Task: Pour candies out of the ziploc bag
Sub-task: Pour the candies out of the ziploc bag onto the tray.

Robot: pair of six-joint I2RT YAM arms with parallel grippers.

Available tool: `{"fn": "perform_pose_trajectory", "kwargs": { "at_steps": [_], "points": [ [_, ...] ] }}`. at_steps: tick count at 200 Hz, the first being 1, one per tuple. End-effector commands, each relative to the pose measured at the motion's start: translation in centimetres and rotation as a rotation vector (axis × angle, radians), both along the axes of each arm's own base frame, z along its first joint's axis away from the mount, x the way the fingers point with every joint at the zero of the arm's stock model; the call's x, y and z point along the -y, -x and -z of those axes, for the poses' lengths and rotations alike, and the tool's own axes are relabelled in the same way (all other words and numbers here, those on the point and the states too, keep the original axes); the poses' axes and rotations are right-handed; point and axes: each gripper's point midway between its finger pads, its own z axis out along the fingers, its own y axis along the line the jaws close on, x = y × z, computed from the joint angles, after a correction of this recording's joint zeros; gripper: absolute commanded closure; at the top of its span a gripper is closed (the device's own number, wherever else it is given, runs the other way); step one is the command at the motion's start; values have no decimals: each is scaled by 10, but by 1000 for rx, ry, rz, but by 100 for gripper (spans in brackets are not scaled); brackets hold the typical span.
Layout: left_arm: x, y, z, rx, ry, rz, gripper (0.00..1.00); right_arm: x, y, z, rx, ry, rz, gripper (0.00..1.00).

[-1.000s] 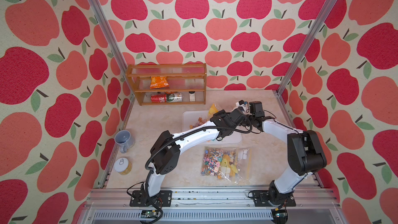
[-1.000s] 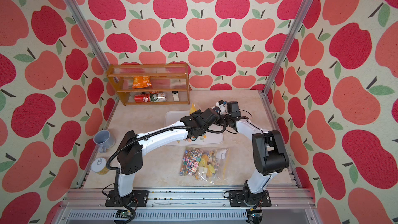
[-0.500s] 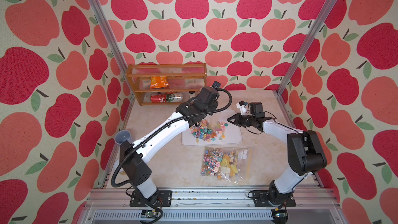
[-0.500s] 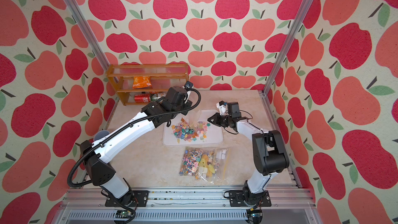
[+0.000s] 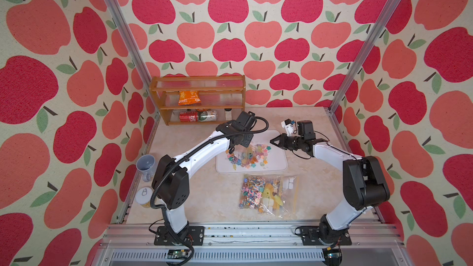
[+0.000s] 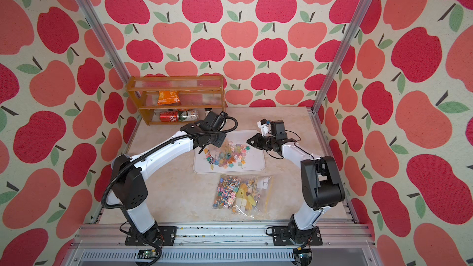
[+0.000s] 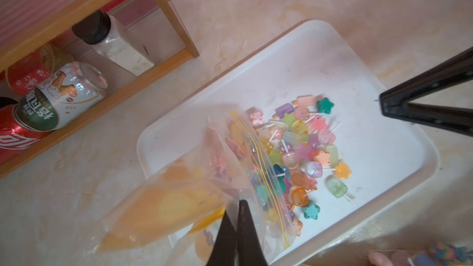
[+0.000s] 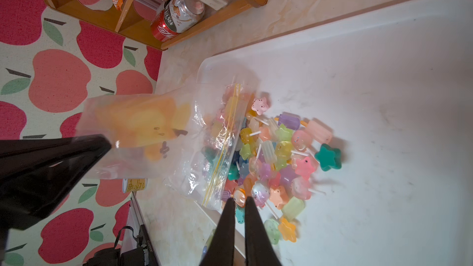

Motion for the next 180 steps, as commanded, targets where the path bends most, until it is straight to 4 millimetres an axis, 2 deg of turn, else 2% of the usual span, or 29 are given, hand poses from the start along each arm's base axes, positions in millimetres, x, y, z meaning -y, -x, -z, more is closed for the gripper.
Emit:
{"fn": "perform_pose_trajectory", "kwargs": {
  "at_steps": [1, 23, 49, 77, 105, 149, 161, 180],
  "points": [
    [6, 6, -88, 141, 152, 23, 100, 2, -3, -15, 24, -14, 4, 88],
    [5, 10, -90, 169, 113, 28, 100, 2, -2, -13, 19, -18, 6, 88],
    [1, 11, -73, 153, 67, 18, 100, 2, -2, -10, 14, -14, 2, 88],
    [5, 10, -63, 232, -124, 34, 100, 2, -1, -11, 19, -12, 1, 88],
    [13, 11, -63, 203, -73, 54, 100, 2, -2, -11, 16, -12, 1, 88],
    [2, 6, -71, 196, -19, 22, 100, 3, 0, -11, 18, -11, -1, 87],
    [-1, 6, -70, 178, 12, 14, 100, 3, 1, -14, 25, -15, -6, 83],
    [-8, 7, -70, 143, 80, 2, 100, 2, 4, -22, 45, -32, -21, 66]
  ]
}}
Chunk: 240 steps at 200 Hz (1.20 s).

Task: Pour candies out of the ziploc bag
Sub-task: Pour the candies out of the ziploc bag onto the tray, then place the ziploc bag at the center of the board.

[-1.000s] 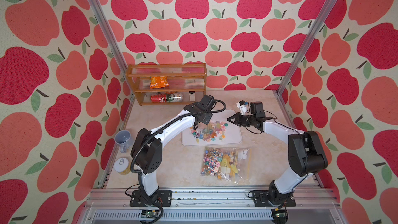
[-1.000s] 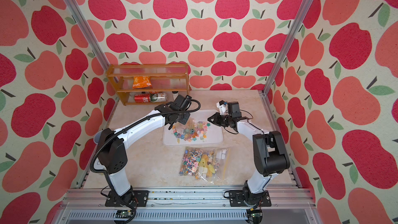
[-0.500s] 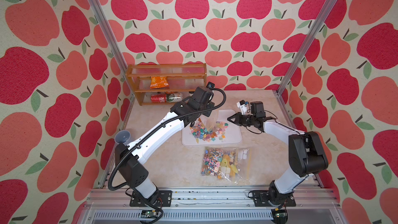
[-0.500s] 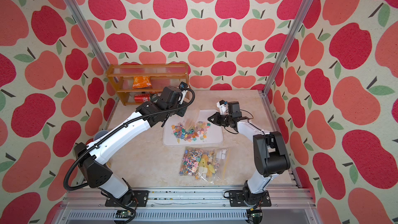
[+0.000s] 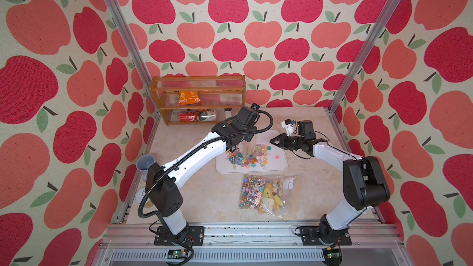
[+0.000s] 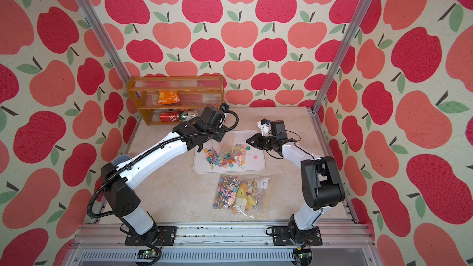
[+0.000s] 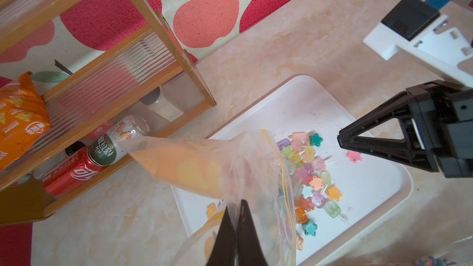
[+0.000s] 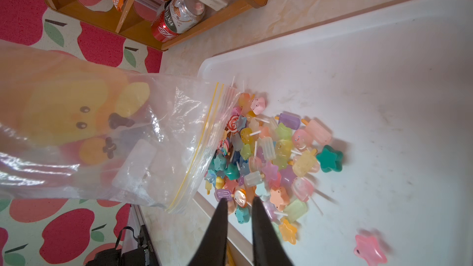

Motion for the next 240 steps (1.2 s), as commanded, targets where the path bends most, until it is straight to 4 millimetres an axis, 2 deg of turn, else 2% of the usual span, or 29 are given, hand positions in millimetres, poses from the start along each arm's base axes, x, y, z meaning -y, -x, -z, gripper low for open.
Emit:
{"fn": "perform_pose_trajectory", "kwargs": {
  "at_steps": [1, 27, 45, 52, 60, 128, 164, 208, 226, 240],
  "points": [
    [-12, 6, -12, -29, 101, -10, 100, 2, 5, -22, 44, -31, -20, 66],
    [-25, 8, -20, -70, 270, -15, 100, 0, 18, -39, 85, -80, -67, 38],
    [-33, 10, -31, -86, 411, -2, 100, -4, 26, -52, 113, -135, -98, 28],
    [-34, 11, -35, -88, 454, 7, 100, -5, 29, -57, 120, -159, -108, 21],
    [-36, 12, -41, -88, 499, 14, 100, -8, 31, -60, 117, -187, -122, 18],
    [-25, 23, -70, -93, 676, 79, 100, -32, 18, -87, 78, -493, -177, 16],
    [-20, 27, -77, -101, 738, 96, 100, -41, 12, -79, 69, -475, -166, 17],
    [-16, 29, -79, -113, 790, 105, 100, -57, 17, -79, 67, -478, -203, 18],
    [-15, 30, -77, -121, 805, 103, 100, -64, 18, -81, 69, -489, -215, 20],
    [-15, 30, -73, -128, 803, 97, 100, -65, 17, -86, 77, -510, -215, 27]
  ]
}}
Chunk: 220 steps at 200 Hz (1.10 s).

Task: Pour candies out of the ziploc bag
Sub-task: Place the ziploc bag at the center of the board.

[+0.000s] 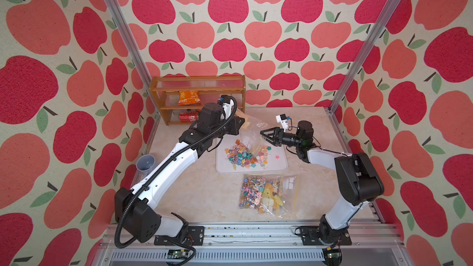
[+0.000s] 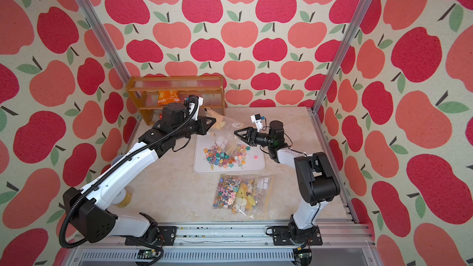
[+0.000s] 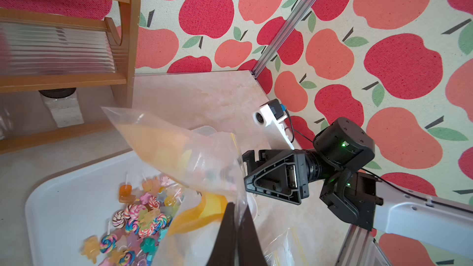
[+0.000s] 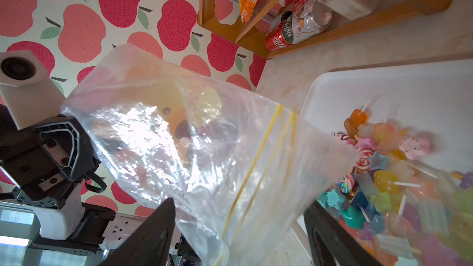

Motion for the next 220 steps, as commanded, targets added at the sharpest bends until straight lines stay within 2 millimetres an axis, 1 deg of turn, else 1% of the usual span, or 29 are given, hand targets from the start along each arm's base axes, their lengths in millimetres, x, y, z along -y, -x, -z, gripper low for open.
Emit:
{"fn": "perform_pose_trajectory", "kwargs": {
  "at_steps": [1, 7, 28, 44, 51, 57, 71, 75, 80, 91, 95, 112, 116, 118, 121, 128, 143, 146, 152, 167, 179, 196, 205, 220],
  "points": [
    [1, 5, -9, 9, 49, 10, 100, -7, -3, -16, 33, -47, -17, 28],
    [1, 6, -8, 7, 46, 11, 100, -8, -3, -19, 36, -56, -19, 34],
    [0, 7, -4, 0, 33, 9, 100, -7, -3, -24, 40, -68, -20, 63],
    [-2, 8, -4, 2, 22, 5, 100, -1, -5, -26, 44, -66, 1, 82],
    [-3, 7, -3, -1, 16, 2, 99, 3, -6, -26, 46, -64, 10, 88],
    [-4, 8, -4, -2, 11, -1, 96, 6, -7, -26, 43, -60, 17, 90],
    [-8, 8, -4, -5, -4, -15, 89, 14, -9, -28, 48, -52, 36, 92],
    [-8, 8, -5, -4, -9, -14, 86, 17, -10, -29, 48, -48, 42, 92],
    [-10, 8, -6, 0, -12, -17, 79, 20, -11, -29, 48, -44, 50, 92],
    [-12, 9, -7, 5, -22, -25, 53, 27, -12, -32, 55, -33, 68, 93],
    [-14, 9, -8, 9, -27, -30, 45, 30, -13, -34, 57, -28, 76, 93],
    [-21, 7, -8, 16, -54, -63, 26, 45, -17, -40, 68, -5, 113, 93],
    [-23, 7, -9, 19, -60, -72, 8, 49, -18, -42, 70, 2, 126, 93],
    [-23, 7, -10, 21, -62, -75, 4, 52, -19, -43, 73, 5, 133, 93],
    [-25, 6, -10, 24, -67, -80, 2, 56, -21, -44, 72, 11, 145, 92],
    [-26, 7, -11, 30, -74, -84, 0, 66, -25, -47, 73, 26, 176, 92],
    [-31, 7, -14, 39, -85, -93, 1, 94, -35, -53, 69, 59, 255, 92],
    [-32, 7, -15, 41, -87, -95, 1, 103, -38, -55, 68, 69, 283, 92],
    [-32, 8, -16, 43, -90, -96, 0, 113, -42, -57, 67, 82, 314, 92],
    [-36, 9, -16, 47, -96, -106, 1, 152, -53, -62, 51, 127, 431, 92],
    [-38, 9, -16, 50, -97, -110, 0, 181, -60, -62, 37, 175, 520, 92],
    [-38, 10, -16, 52, -92, -109, 1, 221, -69, -46, -28, 279, 644, 92],
    [-37, 10, -16, 52, -88, -107, 0, 239, -72, -32, -76, 340, 702, 92],
    [-36, 10, -15, 47, -81, -102, 1, 263, -75, -4, -155, 430, 786, 92]
  ]
}}
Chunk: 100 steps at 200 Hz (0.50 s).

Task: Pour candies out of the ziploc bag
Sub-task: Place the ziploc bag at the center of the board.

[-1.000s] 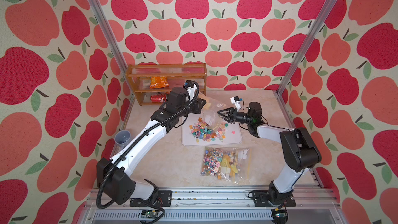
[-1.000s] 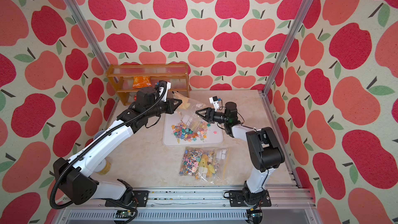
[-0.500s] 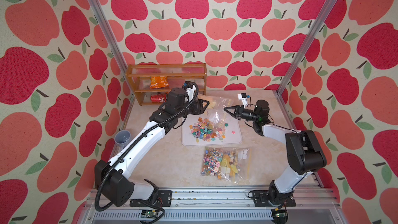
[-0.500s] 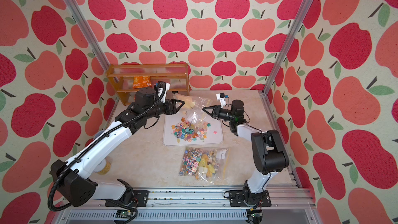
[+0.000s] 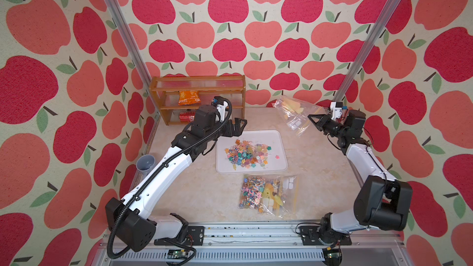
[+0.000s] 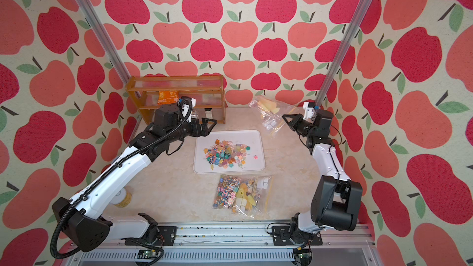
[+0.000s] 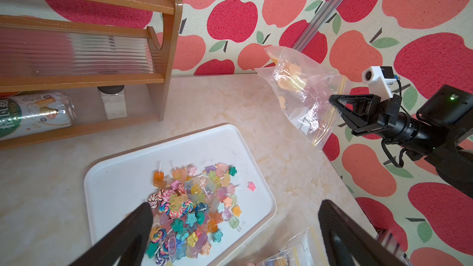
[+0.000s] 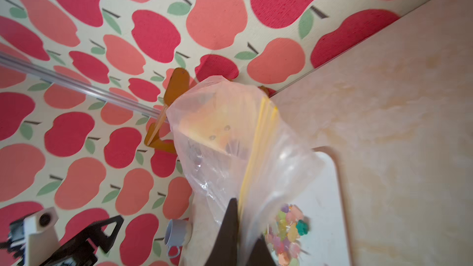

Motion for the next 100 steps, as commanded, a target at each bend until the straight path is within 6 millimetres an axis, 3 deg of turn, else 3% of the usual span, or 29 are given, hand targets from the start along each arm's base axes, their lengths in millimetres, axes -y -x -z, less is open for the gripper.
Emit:
{"fn": "perform_pose_trajectory", "kwargs": {
  "at_steps": [1, 20, 34, 44, 57, 76, 88, 100],
  "points": [
    [-4, 1, -11, 27, -1, -5, 1, 35, 5, 60, -221, 144, 146, 92],
    [-4, 3, -10, 22, -2, 2, 1, 57, 6, 99, -333, 187, 249, 79],
    [-4, 6, -9, 19, -5, 5, 1, 65, 10, 121, -402, 186, 288, 50],
    [-5, 9, -9, 20, -8, 7, 1, 72, 14, 133, -445, 212, 320, 37],
    [-6, 12, -7, 21, -17, 8, 1, 81, 21, 138, -475, 257, 365, 26],
    [-8, 15, -3, 18, -34, 3, 1, 93, 31, 135, -500, 326, 419, 19],
    [-8, 18, 1, 18, -50, 1, 1, 100, 39, 131, -513, 382, 454, 2],
    [-8, 19, 7, 14, -71, -4, 1, 105, 45, 125, -528, 435, 472, 1]
  ]
}}
